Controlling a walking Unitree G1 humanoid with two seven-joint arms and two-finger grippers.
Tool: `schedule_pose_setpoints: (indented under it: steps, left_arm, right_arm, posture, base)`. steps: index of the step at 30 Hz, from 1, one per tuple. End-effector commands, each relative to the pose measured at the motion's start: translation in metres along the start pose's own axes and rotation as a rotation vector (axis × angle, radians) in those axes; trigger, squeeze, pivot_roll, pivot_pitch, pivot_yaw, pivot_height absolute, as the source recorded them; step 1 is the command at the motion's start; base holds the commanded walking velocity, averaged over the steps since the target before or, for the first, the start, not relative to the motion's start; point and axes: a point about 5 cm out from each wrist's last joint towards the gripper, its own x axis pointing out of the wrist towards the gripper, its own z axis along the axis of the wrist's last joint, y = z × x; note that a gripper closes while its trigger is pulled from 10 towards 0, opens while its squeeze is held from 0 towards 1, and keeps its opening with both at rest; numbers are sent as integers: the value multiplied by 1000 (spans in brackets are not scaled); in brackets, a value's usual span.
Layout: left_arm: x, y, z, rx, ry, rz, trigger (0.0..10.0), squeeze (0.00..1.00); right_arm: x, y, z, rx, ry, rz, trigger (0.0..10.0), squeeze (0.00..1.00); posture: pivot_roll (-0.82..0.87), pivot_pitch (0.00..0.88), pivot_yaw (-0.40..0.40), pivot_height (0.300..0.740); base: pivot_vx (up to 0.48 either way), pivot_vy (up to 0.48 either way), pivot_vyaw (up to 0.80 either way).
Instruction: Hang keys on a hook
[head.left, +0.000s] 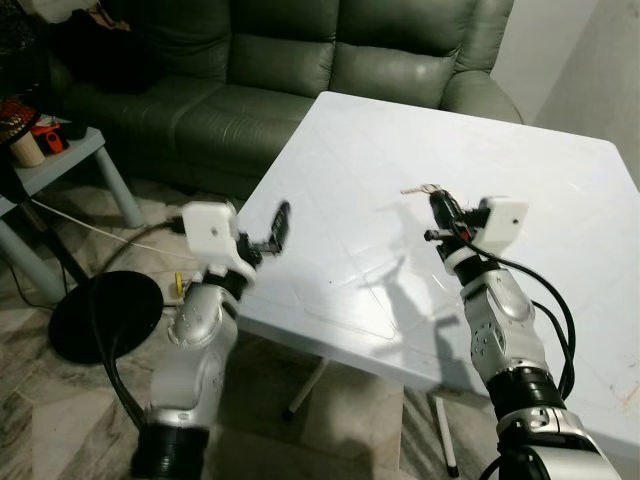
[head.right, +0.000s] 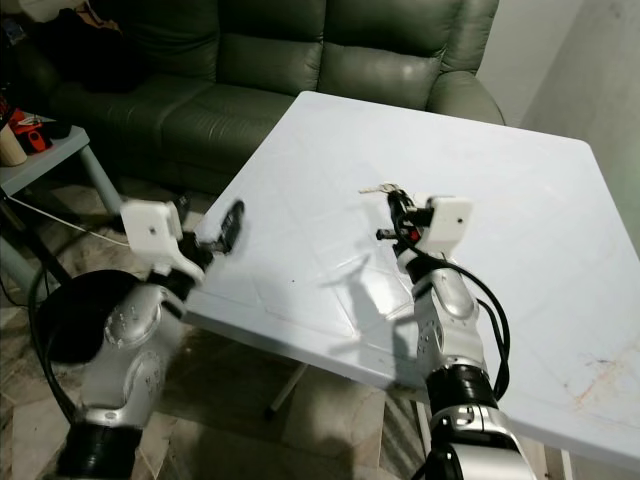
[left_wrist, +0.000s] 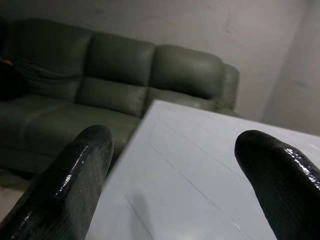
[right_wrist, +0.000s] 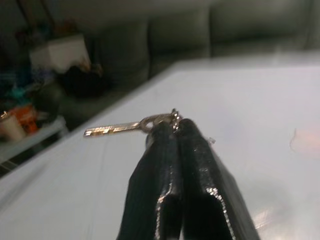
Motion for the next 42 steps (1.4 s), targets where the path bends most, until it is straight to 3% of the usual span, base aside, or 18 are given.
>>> schedule_pose_setpoints:
  steps: [1,2,4,5,8,10,12,20,24,26,29,34,36,37,38,40,41,42]
  left_arm:
    - [6,5,4,-3,-15,2,10000,0]
    - [8,6,7,-1,-25,2,10000,0]
    - [14,8,11,4,-46,-7,10000,0]
    - [15,8,12,2,-48,-8,10000,0]
    - [19,7,13,-11,-60,-12,10000,0]
    - [21,4,13,-11,-69,-21,10000,0]
    - [21,-1,12,-30,-75,-31,10000,0]
    - [22,-8,10,-64,-90,-53,10000,0]
    - [24,-12,12,-84,-103,-51,10000,0]
    - [24,-13,12,-90,-106,-52,10000,0]
    - [22,-15,11,-96,-109,-54,10000,0]
    - [17,-17,5,-122,-97,-51,10000,0]
    - [17,-18,5,-136,-99,-53,10000,0]
    - [17,-19,5,-139,-98,-53,10000,0]
    - [17,-19,5,-139,-98,-53,10000,0]
    - [18,-21,4,-146,-99,-53,10000,0]
    - [18,-21,4,-146,-99,-53,10000,0]
    - [18,-22,4,-151,-99,-53,10000,0]
  right_arm:
    - [1,-2,0,84,86,-24,10000,0]
    - [0,0,3,15,79,10,10000,0]
    - [-7,5,12,-516,91,183,10000,0]
    - [-10,6,13,-677,116,251,10000,0]
    - [-17,6,22,-835,185,402,10000,0]
    - [-23,8,35,-1062,235,519,10000,0]
    - [-37,-1,39,-1236,377,674,10000,0]
    - [-50,-13,50,-1498,584,859,10000,0]
    - [-49,-34,53,-1669,754,850,10000,0]
    - [-50,-42,58,-1703,805,835,10000,0]
    - [-52,-54,70,-1643,904,807,10000,0]
    - [-63,-71,98,-1422,1074,819,10000,0]
    - [-64,-68,103,-1333,1047,869,10000,0]
    - [-62,-64,110,-1221,1009,906,10000,0]
    - [-62,-64,110,-1221,1009,906,10000,0]
    - [-59,-53,118,-964,912,975,10000,0]
    - [-59,-53,118,-964,912,975,10000,0]
    - [-58,-50,120,-877,878,993,10000,0]
  posture:
    - [32,5,-52,736]
    - [32,5,-52,736]
    - [26,0,-52,736]
    - [26,0,-52,736]
    - [18,0,-49,736]
    - [18,0,-49,736]
    - [2,0,-49,736]
    - [-7,0,-55,736]
    - [-12,0,-58,736]
    - [-11,0,-60,736]
    - [-11,5,-63,736]
    - [-25,15,-62,736]
    - [-32,17,-64,736]
    - [-34,19,-65,736]
    - [-34,19,-65,736]
    - [-42,22,-70,736]
    - [-42,22,-70,736]
    - [-42,22,-70,736]
  base:
    - [0,0,0]
    - [0,0,0]
    - [0,0,0]
    - [0,0,0]
    - [0,0,0]
    - [0,0,0]
    - [0,0,0]
    - [0,0,0]
    - [0,0,0]
    - [0,0,0]
    - [0,0,0]
    - [0,0,0]
    - [0,0,0]
    - [0,0,0]
    - [0,0,0]
    - [0,0,0]
    - [0,0,0]
    - [0,0,0]
